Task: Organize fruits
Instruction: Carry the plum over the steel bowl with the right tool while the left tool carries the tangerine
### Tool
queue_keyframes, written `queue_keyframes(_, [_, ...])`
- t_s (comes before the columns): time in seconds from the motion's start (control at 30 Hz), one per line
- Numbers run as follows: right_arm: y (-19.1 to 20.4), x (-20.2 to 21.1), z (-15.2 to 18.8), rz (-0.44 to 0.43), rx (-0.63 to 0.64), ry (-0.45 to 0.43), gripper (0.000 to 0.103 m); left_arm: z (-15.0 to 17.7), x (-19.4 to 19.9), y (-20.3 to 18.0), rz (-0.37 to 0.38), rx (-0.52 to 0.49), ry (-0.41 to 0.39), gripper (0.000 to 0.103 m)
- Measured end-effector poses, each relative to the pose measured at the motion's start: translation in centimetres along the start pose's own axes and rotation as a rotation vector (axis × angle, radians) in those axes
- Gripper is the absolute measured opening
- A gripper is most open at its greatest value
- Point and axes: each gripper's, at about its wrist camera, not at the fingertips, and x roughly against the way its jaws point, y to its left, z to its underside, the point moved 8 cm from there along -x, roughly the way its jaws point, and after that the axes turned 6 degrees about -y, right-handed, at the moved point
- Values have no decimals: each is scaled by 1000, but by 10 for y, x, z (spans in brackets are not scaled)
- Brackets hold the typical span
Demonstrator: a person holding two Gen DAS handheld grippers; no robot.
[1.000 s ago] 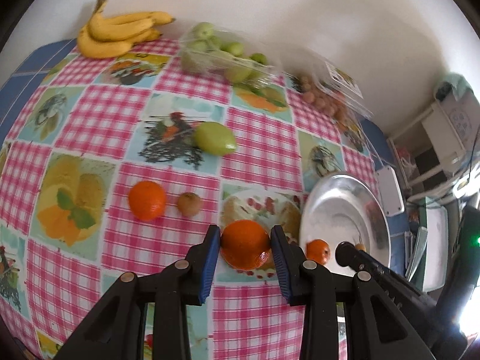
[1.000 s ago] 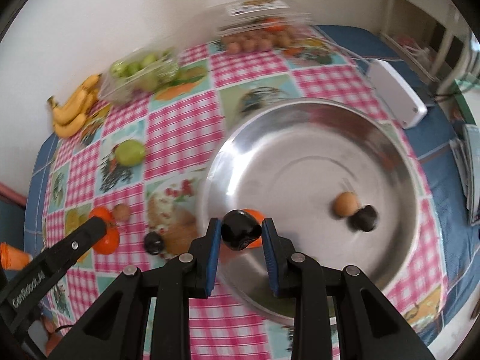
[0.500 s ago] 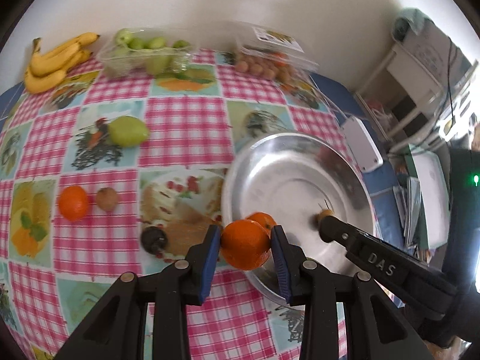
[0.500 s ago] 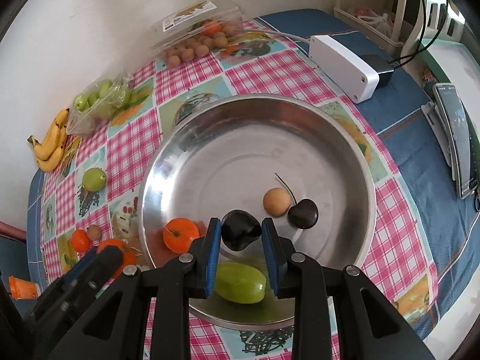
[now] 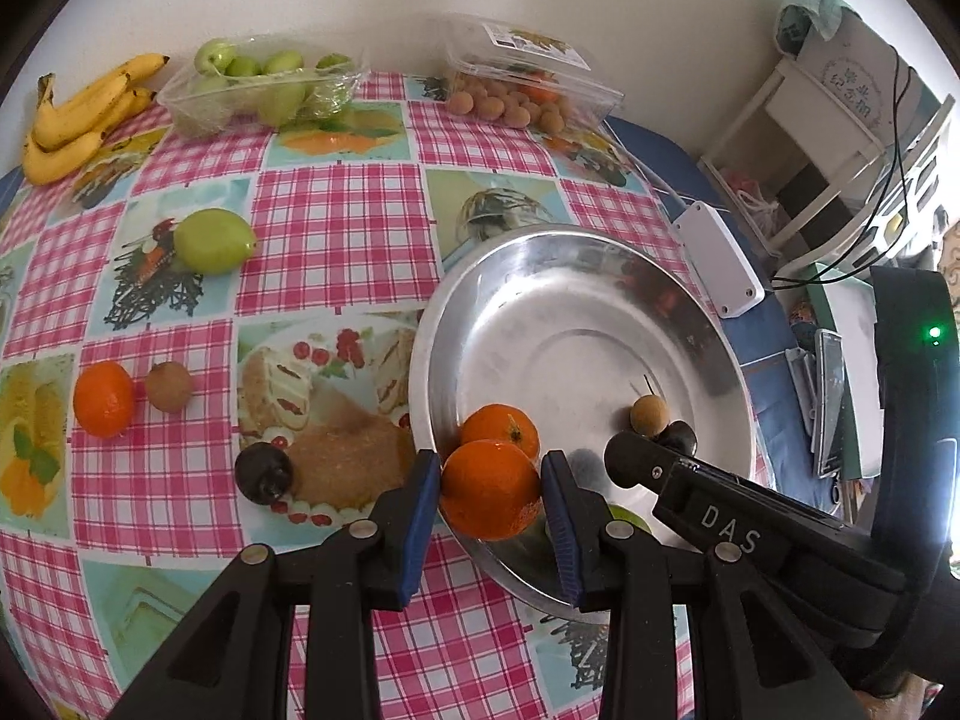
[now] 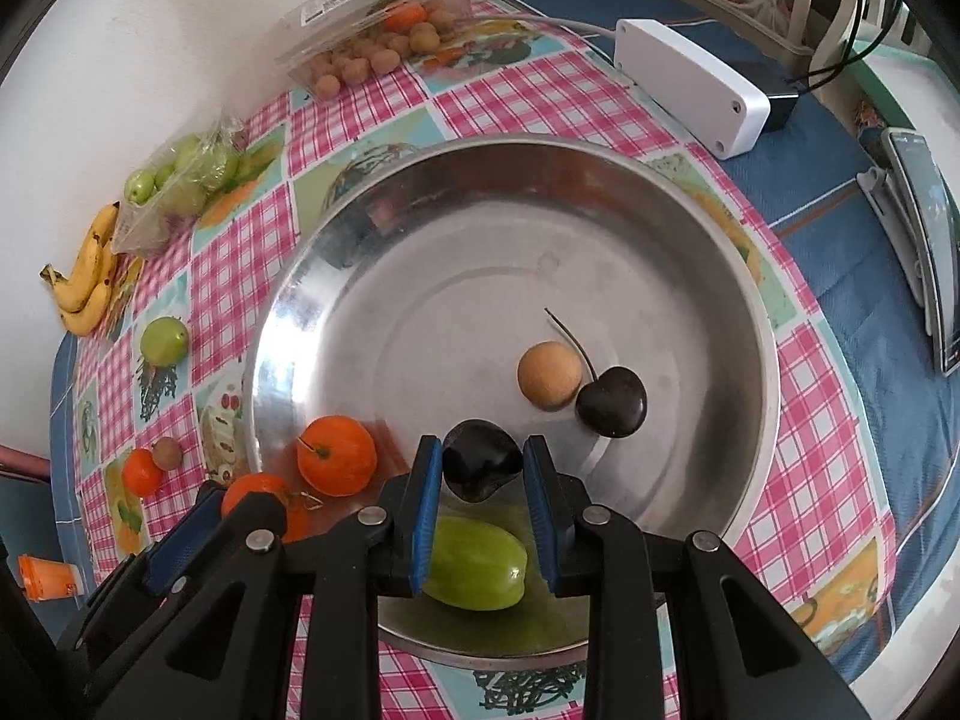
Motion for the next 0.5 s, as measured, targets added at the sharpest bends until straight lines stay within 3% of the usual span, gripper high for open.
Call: queue_keyframes(0.5, [-1, 2, -1, 1, -12, -10, 30, 0, 2, -2, 18, 10, 8, 39])
